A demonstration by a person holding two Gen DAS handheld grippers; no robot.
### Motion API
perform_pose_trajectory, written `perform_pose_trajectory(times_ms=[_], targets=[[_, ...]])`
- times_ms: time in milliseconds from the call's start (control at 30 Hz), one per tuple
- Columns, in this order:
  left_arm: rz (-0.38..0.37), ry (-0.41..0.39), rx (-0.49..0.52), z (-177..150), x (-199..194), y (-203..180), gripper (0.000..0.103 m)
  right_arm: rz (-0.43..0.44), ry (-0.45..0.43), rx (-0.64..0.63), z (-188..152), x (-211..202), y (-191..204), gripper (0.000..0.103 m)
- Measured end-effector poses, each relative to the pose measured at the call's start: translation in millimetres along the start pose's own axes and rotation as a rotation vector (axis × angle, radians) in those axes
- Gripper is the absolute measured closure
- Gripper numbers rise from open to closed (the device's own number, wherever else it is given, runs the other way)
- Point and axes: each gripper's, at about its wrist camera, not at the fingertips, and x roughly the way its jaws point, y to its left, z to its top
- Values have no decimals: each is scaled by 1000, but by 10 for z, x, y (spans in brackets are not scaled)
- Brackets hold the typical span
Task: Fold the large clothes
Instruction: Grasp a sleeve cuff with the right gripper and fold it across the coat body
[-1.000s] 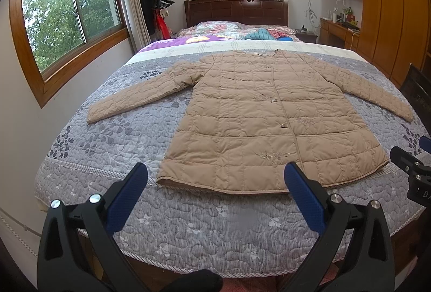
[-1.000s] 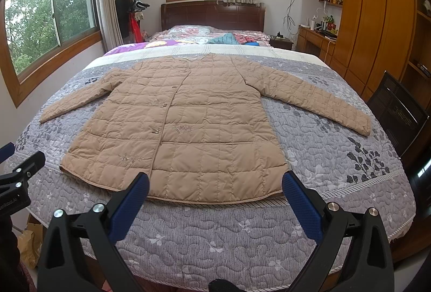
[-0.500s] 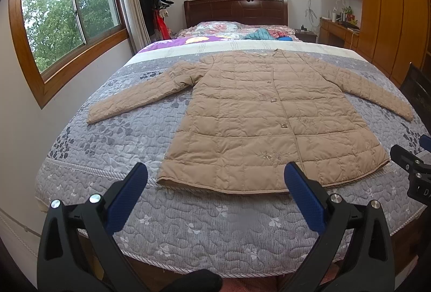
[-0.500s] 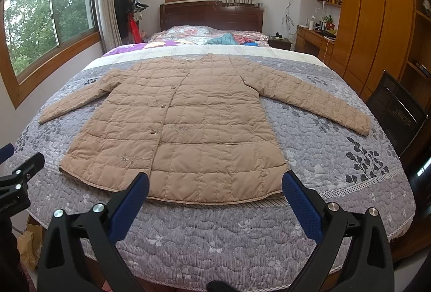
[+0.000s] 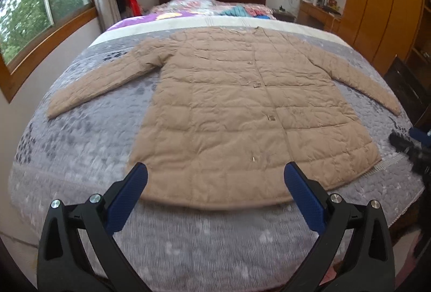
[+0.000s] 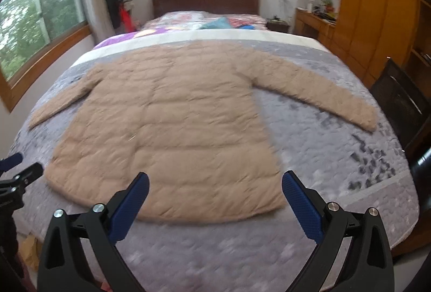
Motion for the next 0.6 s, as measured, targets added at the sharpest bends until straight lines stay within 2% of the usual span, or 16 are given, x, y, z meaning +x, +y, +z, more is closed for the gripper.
perform_pose_trajectory(times_ms=[100, 200, 267, 333, 500, 600], targets=[[-20, 25, 40, 287, 268, -100, 3, -31, -19, 80, 290, 173, -442, 4], [-109, 43, 54, 747, 662, -251, 3, -50, -15, 168, 598, 425, -954, 4], [-157, 56, 70, 1016, 889, -393, 3, -48, 7, 274, 781, 632, -1390, 4], [-165, 97, 112, 1350, 1193, -622, 3, -44, 55, 406, 927, 889, -1945, 4], [-177, 100, 157, 2054, 1809, -1204, 3, -107, 99, 603, 1022, 1293, -3061, 4], [-223, 138, 159, 2282, 2064, -1463, 3, -117, 124, 665, 984, 1476, -3604, 4]])
